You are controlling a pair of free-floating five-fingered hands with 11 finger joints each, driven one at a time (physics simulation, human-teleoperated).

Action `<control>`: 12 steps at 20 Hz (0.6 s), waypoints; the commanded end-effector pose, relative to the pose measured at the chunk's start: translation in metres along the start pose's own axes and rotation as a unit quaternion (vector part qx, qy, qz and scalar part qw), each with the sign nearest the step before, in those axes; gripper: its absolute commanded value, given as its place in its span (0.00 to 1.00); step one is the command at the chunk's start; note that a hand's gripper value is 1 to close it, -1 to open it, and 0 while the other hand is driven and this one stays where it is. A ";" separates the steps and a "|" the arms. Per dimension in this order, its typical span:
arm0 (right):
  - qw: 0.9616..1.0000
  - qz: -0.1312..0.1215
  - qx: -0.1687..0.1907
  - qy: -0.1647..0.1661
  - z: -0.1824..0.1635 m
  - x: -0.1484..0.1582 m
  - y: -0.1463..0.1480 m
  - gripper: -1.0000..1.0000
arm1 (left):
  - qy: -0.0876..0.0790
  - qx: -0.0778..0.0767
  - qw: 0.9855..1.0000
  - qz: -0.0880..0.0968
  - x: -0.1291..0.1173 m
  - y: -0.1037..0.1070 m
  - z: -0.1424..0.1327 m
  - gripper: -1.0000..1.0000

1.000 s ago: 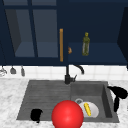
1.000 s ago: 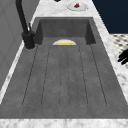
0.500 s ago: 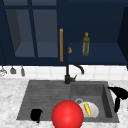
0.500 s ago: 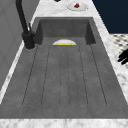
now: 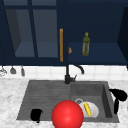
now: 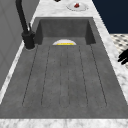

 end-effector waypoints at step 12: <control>0.996 -0.052 0.012 0.069 -0.038 -0.013 0.059 0.00 | 0.000 0.000 1.000 0.000 0.000 0.000 0.000 0.50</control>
